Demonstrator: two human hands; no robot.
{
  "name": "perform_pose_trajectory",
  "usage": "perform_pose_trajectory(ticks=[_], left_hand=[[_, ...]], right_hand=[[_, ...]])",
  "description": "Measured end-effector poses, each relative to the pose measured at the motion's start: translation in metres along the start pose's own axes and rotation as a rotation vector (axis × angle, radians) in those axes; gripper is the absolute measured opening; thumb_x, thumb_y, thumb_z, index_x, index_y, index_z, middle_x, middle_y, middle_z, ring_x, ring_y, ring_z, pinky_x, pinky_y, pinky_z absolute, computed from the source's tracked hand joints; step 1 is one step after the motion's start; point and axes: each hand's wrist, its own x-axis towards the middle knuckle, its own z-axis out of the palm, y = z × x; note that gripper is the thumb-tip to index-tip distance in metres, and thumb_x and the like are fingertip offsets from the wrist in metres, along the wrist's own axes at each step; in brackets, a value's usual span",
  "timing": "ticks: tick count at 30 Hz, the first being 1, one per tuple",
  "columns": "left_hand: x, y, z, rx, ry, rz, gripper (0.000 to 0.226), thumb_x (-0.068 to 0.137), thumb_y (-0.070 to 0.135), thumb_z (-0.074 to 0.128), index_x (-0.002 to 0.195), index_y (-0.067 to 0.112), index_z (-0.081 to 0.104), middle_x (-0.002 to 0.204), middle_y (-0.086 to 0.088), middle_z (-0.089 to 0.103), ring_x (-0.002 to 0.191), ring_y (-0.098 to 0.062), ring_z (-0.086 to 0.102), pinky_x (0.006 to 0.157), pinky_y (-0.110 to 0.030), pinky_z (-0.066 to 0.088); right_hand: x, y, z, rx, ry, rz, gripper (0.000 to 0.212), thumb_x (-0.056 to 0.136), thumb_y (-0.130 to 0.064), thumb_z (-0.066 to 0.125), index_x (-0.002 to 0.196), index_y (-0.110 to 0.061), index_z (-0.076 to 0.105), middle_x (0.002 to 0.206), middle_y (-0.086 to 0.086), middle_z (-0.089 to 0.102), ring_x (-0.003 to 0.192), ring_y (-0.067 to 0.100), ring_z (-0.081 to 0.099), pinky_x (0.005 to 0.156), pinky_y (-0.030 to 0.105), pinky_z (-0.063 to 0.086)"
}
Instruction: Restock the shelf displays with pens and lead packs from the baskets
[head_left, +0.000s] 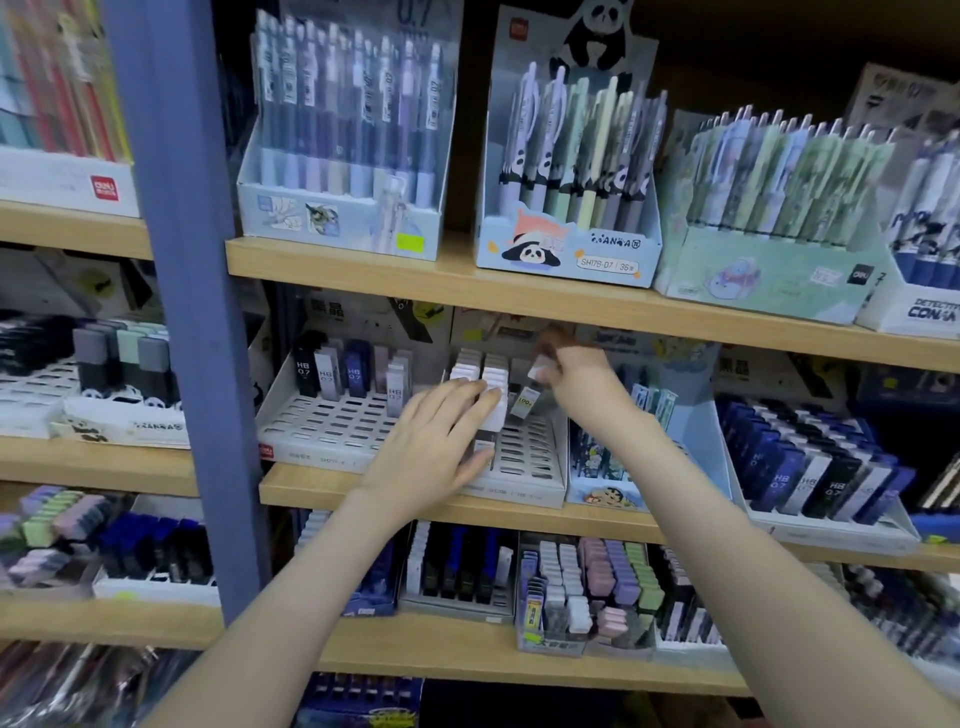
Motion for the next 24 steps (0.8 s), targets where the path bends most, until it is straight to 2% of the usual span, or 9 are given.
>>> perform_pose_trajectory(ticks=[2, 5, 7, 11, 13, 16, 19, 21, 24], left_hand=[[-0.001, -0.002, 0.000, 0.003, -0.008, 0.003, 0.055, 0.092, 0.039, 0.051, 0.136, 0.006, 0.050, 0.130, -0.012, 0.056, 0.121, -0.027, 0.048, 0.100, -0.038, 0.038], [-0.002, -0.002, 0.002, -0.006, -0.010, 0.001, 0.057, 0.092, 0.038, 0.055, 0.137, 0.006, 0.046, 0.132, -0.013, 0.054, 0.122, -0.029, 0.048, 0.100, -0.041, 0.040], [-0.003, -0.002, 0.003, -0.004, -0.011, 0.003, 0.057, 0.092, 0.038, 0.055, 0.138, 0.006, 0.044, 0.133, -0.014, 0.053, 0.123, -0.030, 0.048, 0.100, -0.043, 0.040], [-0.004, -0.002, 0.005, -0.016, 0.007, -0.008, 0.057, 0.093, 0.039, 0.052, 0.140, 0.008, 0.041, 0.135, -0.016, 0.052, 0.124, -0.031, 0.047, 0.103, -0.045, 0.038], [-0.005, -0.002, 0.007, -0.018, 0.022, -0.012, 0.058, 0.093, 0.040, 0.050, 0.141, 0.009, 0.038, 0.136, -0.017, 0.051, 0.126, -0.031, 0.046, 0.104, -0.046, 0.037], [-0.006, -0.002, 0.011, -0.018, 0.039, -0.017, 0.060, 0.093, 0.043, 0.049, 0.141, 0.010, 0.036, 0.136, -0.018, 0.051, 0.128, -0.032, 0.044, 0.105, -0.048, 0.036], [-0.006, -0.002, 0.013, -0.009, 0.053, -0.015, 0.062, 0.093, 0.047, 0.046, 0.141, 0.009, 0.036, 0.136, -0.018, 0.050, 0.128, -0.032, 0.042, 0.105, -0.048, 0.035], [-0.006, -0.002, 0.015, -0.002, 0.063, -0.014, 0.064, 0.092, 0.049, 0.046, 0.141, 0.009, 0.035, 0.138, -0.017, 0.047, 0.129, -0.031, 0.041, 0.106, -0.048, 0.034], [-0.005, -0.001, 0.018, 0.013, 0.074, -0.016, 0.068, 0.090, 0.052, 0.047, 0.141, 0.010, 0.034, 0.141, -0.014, 0.039, 0.130, -0.030, 0.038, 0.107, -0.048, 0.032]], right_hand=[[0.003, -0.002, -0.001, 0.042, -0.019, -0.001, 0.024, 0.096, -0.004, 0.045, 0.121, -0.006, 0.046, 0.112, 0.016, 0.060, 0.103, 0.033, 0.058, 0.087, 0.040, 0.047], [0.007, -0.004, -0.004, -0.005, -0.061, -0.030, 0.027, 0.095, -0.001, 0.047, 0.121, -0.006, 0.047, 0.109, 0.007, 0.063, 0.102, 0.023, 0.059, 0.081, 0.030, 0.044], [0.008, -0.004, -0.006, 0.001, -0.053, -0.033, 0.020, 0.093, 0.000, 0.050, 0.113, -0.005, 0.054, 0.104, 0.005, 0.063, 0.098, 0.019, 0.059, 0.079, 0.026, 0.044], [0.013, 0.004, -0.006, 0.054, 0.029, -0.012, 0.024, 0.086, 0.005, 0.046, 0.105, 0.002, 0.060, 0.110, 0.017, 0.065, 0.105, 0.034, 0.060, 0.088, 0.044, 0.051], [0.016, 0.009, -0.006, 0.071, 0.029, -0.023, 0.019, 0.085, 0.004, 0.049, 0.098, -0.001, 0.061, 0.106, 0.014, 0.067, 0.102, 0.033, 0.061, 0.088, 0.043, 0.052], [0.020, 0.015, -0.006, 0.057, -0.016, -0.043, 0.013, 0.087, 0.000, 0.058, 0.095, -0.009, 0.063, 0.099, 0.001, 0.066, 0.097, 0.023, 0.060, 0.086, 0.033, 0.050], [0.024, 0.018, -0.005, 0.016, -0.044, -0.085, 0.017, 0.087, -0.005, 0.063, 0.093, -0.018, 0.053, 0.104, 0.005, 0.067, 0.098, 0.024, 0.061, 0.090, 0.039, 0.052], [0.024, 0.019, -0.005, 0.007, -0.062, -0.108, 0.019, 0.089, -0.005, 0.061, 0.101, -0.018, 0.054, 0.108, 0.008, 0.066, 0.100, 0.025, 0.061, 0.092, 0.041, 0.051], [0.025, 0.018, -0.006, -0.029, -0.090, -0.131, 0.027, 0.092, 0.002, 0.052, 0.116, -0.008, 0.059, 0.112, 0.006, 0.067, 0.104, 0.021, 0.061, 0.088, 0.027, 0.048]])
